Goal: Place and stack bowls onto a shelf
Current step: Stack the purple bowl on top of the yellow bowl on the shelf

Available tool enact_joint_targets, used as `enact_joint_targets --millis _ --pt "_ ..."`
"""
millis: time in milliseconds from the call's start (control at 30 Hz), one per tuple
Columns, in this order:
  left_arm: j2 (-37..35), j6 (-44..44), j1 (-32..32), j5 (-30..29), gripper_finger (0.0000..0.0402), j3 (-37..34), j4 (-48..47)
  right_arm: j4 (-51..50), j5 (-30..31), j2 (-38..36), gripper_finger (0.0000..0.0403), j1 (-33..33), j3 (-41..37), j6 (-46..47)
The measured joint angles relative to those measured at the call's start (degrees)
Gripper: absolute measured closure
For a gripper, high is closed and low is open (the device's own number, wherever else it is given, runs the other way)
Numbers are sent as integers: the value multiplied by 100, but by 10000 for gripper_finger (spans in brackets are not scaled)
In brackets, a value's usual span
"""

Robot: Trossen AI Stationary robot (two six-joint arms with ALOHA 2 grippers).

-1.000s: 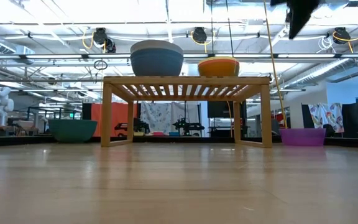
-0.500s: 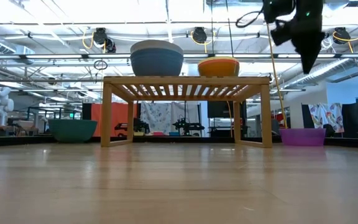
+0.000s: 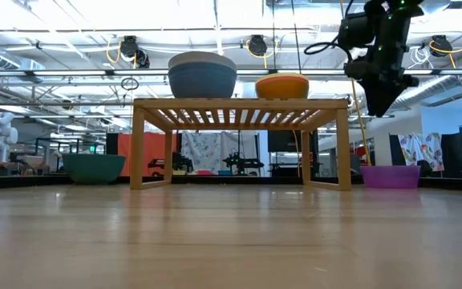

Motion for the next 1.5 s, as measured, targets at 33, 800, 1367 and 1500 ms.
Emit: enact_joint_targets --millis 33,800,1367,1500 --pt "0 30 0 0 364 0 0 147 -36 0 291 -100 -31 57" --pt "0 299 2 -2 364 0 -2 1231 -875 1390 291 -1726 -141 1534" --pt "0 525 2 0 364 -2 -2 1852 -728 2196 291 -1915 -140 2710" --pt "0 703 3 0 364 -2 -2 1830 -741 2287 291 -1953 -141 2737"
